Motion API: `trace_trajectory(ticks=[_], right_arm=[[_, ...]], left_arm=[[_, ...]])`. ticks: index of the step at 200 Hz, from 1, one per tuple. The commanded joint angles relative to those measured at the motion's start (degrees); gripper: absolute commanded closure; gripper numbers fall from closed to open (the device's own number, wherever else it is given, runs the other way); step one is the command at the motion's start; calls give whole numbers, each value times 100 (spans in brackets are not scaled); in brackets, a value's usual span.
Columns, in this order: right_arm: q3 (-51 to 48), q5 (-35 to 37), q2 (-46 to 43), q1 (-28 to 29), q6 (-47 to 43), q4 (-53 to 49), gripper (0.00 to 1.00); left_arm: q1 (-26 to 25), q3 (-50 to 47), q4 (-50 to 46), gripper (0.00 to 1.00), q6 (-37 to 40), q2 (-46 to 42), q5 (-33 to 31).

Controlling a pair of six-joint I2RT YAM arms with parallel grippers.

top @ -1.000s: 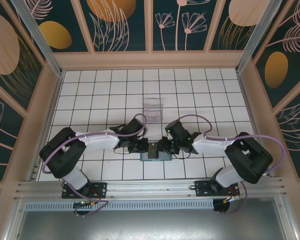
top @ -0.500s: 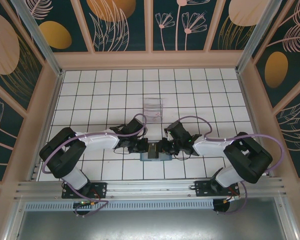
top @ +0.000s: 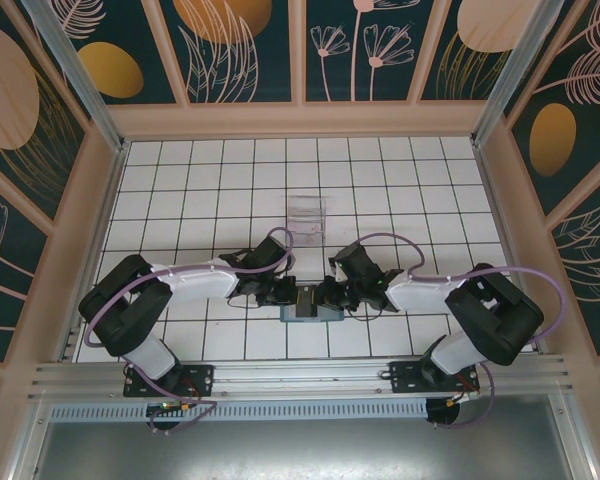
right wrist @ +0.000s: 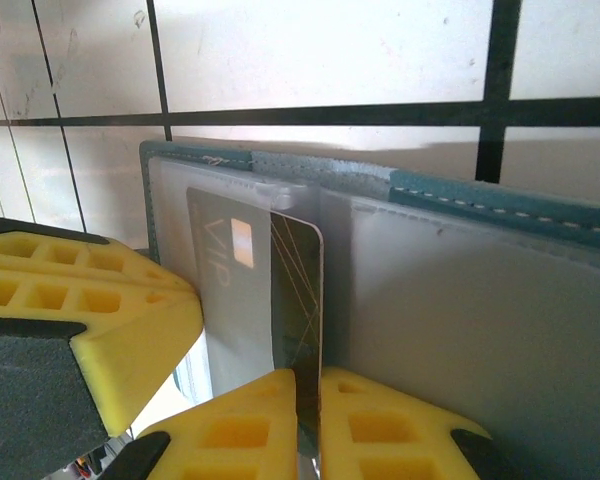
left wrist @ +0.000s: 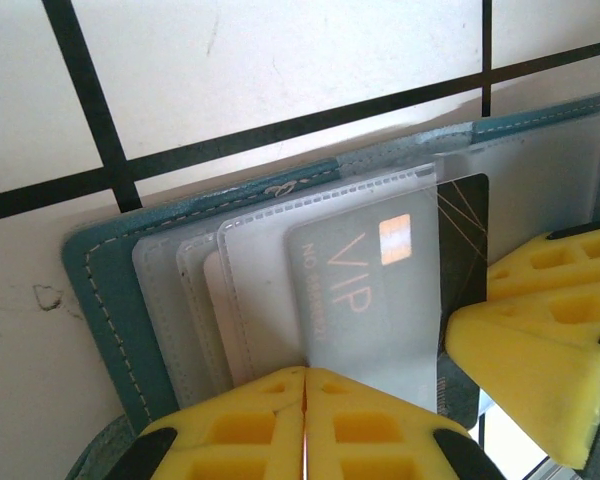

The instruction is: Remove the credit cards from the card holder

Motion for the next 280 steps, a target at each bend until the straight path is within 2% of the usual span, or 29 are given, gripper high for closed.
trace_trajectory(ticks=[1, 130, 221, 280], right_arm=[[-133, 108, -184, -78, -99, -135, 89], [-207, 363, -1100, -227, -262, -900, 91], [171, 504, -1633, -272, -392, -1538, 96], [715, 743, -1885, -281, -749, -2119, 97]], left_arm=[[-31, -88, -355, 91, 71, 149, -192], [-25, -32, -470, 91, 132, 45, -210], [-24, 36, -504, 91, 147, 12, -211], [-25, 175, -667, 87, 160, -178, -261]])
